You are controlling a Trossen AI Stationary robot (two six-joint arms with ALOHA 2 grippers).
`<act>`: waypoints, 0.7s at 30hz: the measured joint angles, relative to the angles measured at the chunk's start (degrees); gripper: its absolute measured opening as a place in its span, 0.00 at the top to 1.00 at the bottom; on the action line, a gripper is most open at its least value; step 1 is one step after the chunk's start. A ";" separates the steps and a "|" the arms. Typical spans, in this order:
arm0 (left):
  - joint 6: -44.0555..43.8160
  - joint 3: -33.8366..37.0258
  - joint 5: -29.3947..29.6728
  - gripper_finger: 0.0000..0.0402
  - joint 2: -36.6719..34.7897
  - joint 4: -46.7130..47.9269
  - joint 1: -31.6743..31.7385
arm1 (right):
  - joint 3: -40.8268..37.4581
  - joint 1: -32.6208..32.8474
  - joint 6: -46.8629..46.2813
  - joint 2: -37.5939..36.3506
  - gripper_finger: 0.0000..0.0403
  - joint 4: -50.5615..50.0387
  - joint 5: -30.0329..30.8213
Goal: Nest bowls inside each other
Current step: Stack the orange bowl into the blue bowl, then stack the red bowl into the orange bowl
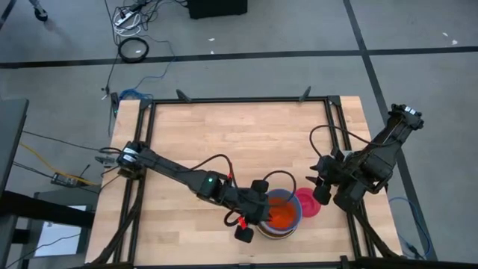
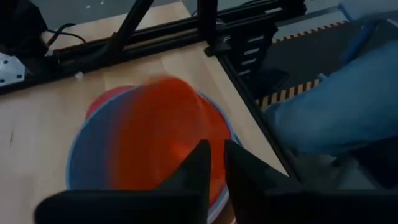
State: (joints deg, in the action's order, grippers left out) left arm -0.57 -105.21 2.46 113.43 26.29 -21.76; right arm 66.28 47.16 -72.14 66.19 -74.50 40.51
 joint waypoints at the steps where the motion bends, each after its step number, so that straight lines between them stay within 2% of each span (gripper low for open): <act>1: -0.60 0.00 0.00 0.85 0.00 0.05 0.00 | 0.00 0.02 0.00 0.00 0.57 0.00 -0.08; 6: -2.97 0.00 -0.66 0.78 0.00 0.51 0.04 | 0.00 0.07 -0.20 0.00 0.57 0.02 -1.30; 10: -2.98 0.00 -0.40 0.76 -1.20 4.75 -0.28 | -0.42 0.11 -3.46 0.09 0.57 -0.46 -12.20; 12: -4.92 0.00 3.05 0.76 -2.86 9.15 -0.56 | -2.17 0.81 -5.28 0.14 0.57 -0.56 -17.47; 16: -10.66 -0.11 11.75 0.76 -5.78 20.34 -1.08 | -6.95 2.37 -10.67 0.17 0.57 -0.56 -23.15; 21: -16.07 -0.09 16.99 0.76 -7.81 28.89 -1.60 | -15.26 3.23 -15.36 0.17 0.57 5.38 -23.87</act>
State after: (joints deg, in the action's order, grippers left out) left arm -16.64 -105.30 19.45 105.62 55.19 -23.36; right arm 51.03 50.39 -87.50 66.37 -69.11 16.63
